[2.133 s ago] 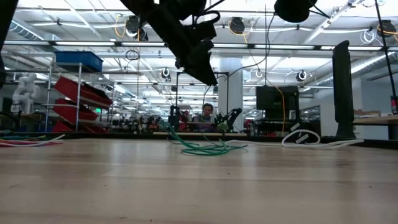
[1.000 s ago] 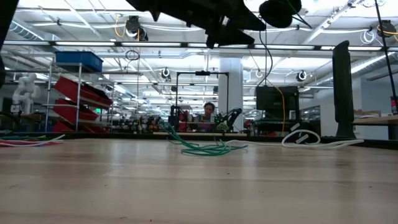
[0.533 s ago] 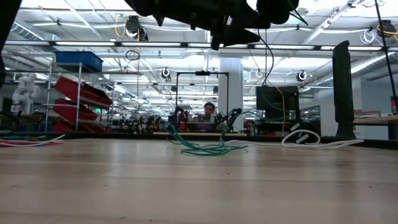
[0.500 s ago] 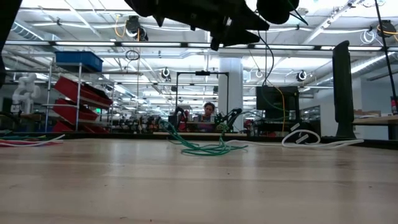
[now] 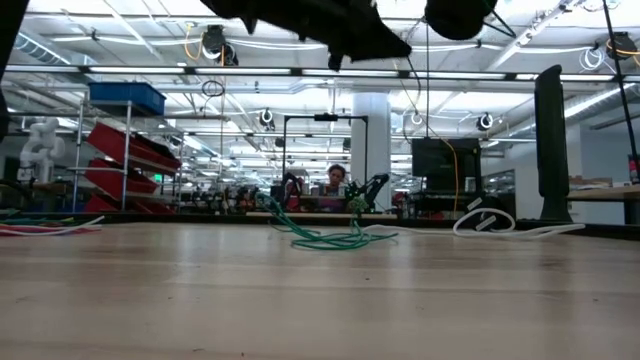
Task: Coil cords
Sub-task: Uncoil the green wire from the spool
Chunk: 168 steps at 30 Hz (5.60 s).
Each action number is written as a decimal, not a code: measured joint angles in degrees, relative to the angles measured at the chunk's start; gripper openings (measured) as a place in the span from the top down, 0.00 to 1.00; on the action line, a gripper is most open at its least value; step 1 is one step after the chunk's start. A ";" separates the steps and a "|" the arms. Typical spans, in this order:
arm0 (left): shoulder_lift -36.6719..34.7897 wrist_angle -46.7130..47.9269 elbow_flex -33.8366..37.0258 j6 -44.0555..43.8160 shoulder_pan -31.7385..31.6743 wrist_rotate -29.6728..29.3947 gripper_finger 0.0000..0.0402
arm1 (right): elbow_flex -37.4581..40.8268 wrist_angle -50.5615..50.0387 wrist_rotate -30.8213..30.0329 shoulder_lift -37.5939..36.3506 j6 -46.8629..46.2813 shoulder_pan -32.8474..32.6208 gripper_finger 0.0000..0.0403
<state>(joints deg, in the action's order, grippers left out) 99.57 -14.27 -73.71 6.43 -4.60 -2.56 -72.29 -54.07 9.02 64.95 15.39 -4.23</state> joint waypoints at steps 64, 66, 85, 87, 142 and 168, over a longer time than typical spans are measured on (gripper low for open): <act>-1.27 30.59 3.65 -6.82 7.13 -9.80 0.74 | 0.00 2.12 -16.25 -1.09 5.55 2.60 0.81; -1.27 30.57 3.65 -6.09 6.89 -11.80 0.63 | 0.00 1.08 -16.14 -1.09 4.84 2.62 0.81; -1.92 7.01 2.20 -2.94 4.11 -4.24 0.33 | 0.00 5.40 -8.65 -1.09 5.44 2.62 0.81; -1.92 6.72 1.62 -2.92 4.04 -3.82 0.36 | 0.00 5.98 -8.50 -1.09 5.65 2.62 0.81; 1.81 8.26 1.46 4.89 6.98 2.40 1.00 | -0.02 12.92 3.73 1.75 9.13 6.32 0.81; -4.63 13.56 0.54 5.98 9.58 8.61 1.00 | -0.02 7.67 -16.13 0.81 10.50 7.12 0.81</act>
<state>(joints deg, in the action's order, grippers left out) 94.94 -0.72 -73.17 12.40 4.98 6.05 -72.31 -46.39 -7.11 65.76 25.89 2.89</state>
